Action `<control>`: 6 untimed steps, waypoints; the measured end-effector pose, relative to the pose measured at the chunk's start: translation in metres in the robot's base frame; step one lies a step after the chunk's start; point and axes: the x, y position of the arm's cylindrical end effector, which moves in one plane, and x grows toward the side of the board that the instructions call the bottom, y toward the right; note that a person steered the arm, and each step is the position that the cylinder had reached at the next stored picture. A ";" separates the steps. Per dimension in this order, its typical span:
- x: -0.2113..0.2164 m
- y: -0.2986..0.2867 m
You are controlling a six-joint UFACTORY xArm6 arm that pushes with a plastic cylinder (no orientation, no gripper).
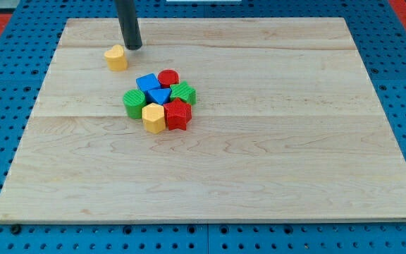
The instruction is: Push the yellow heart closer to the blue cube
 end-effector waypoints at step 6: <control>0.048 0.029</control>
